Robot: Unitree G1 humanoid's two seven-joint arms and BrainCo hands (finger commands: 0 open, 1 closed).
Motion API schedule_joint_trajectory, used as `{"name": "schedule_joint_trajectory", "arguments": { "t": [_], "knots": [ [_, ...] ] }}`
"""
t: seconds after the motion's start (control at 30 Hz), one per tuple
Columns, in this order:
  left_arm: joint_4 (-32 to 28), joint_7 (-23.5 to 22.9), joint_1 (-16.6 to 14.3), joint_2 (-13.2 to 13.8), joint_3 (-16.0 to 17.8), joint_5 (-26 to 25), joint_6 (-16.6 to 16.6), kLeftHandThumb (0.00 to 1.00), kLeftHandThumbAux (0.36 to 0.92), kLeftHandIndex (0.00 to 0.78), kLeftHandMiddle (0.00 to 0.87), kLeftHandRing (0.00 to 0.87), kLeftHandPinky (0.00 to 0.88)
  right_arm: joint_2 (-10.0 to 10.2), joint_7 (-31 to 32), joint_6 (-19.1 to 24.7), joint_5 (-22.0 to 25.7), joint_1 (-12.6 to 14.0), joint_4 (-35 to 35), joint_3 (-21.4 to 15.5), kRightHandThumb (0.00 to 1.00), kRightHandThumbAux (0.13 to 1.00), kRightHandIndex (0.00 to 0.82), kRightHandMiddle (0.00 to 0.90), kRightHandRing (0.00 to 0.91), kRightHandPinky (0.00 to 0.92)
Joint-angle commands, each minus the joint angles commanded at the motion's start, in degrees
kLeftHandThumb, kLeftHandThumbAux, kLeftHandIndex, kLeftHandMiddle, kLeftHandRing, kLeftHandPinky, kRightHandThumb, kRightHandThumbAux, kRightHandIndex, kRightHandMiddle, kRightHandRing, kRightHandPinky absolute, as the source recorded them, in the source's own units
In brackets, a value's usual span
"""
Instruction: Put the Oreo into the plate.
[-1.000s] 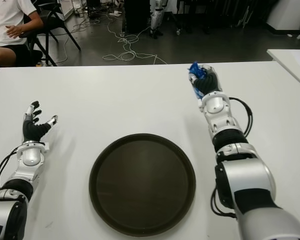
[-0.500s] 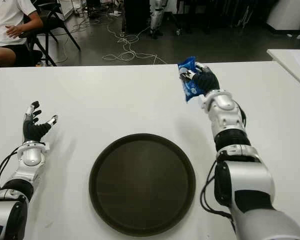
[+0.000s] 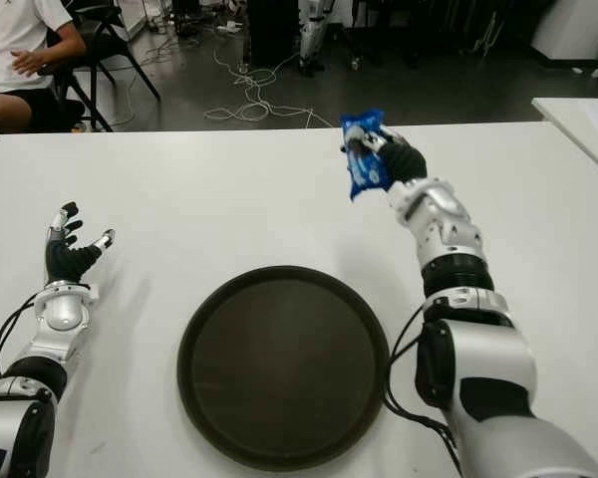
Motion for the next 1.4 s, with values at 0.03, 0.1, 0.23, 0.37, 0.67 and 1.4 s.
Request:
{"name": "schedule_joint_trajectory", "arguments": {
  "t": [0.03,0.1,0.23,0.37,0.67,1.4],
  "knots": [
    [0.0,0.0,0.0,0.0,-0.1,0.1,-0.1,0.0,0.773,0.075,0.12,0.109,0.097,0.5,-0.1,0.8,0.4,0.6,-1.6,0.0,0.707,0.716,0.44,0.842,0.847,0.847],
    [0.0,0.1,0.0,0.1,-0.2,0.2,-0.2,0.0,0.773,0.077,0.124,0.113,0.103,1.1,-0.4,2.2,1.1,1.5,-4.3,0.1,0.708,0.716,0.44,0.841,0.846,0.845],
    [-0.1,0.6,0.1,0.1,-0.6,0.7,-0.4,0.0,0.775,0.081,0.132,0.119,0.107,1.8,-0.8,5.4,2.2,3.2,-9.0,0.5,0.709,0.715,0.44,0.833,0.842,0.841],
    [-0.3,0.8,0.2,0.1,-0.8,1.0,-0.6,0.0,0.792,0.083,0.134,0.121,0.105,2.3,-1.1,8.5,2.9,5.1,-13.8,1.2,0.71,0.715,0.44,0.821,0.833,0.835],
    [-0.5,1.1,0.2,-0.2,-0.7,0.8,-0.6,0.0,0.797,0.078,0.124,0.11,0.093,2.8,-0.1,15.1,3.9,10.0,-25.1,4.1,0.712,0.715,0.44,0.801,0.815,0.824],
    [-0.5,1.1,0.3,-0.2,-0.5,0.5,-0.3,0.0,0.784,0.072,0.118,0.106,0.092,-0.8,3.8,26.9,5.1,16.8,-42.7,11.1,0.715,0.715,0.439,0.8,0.816,0.826]
  ]
}}
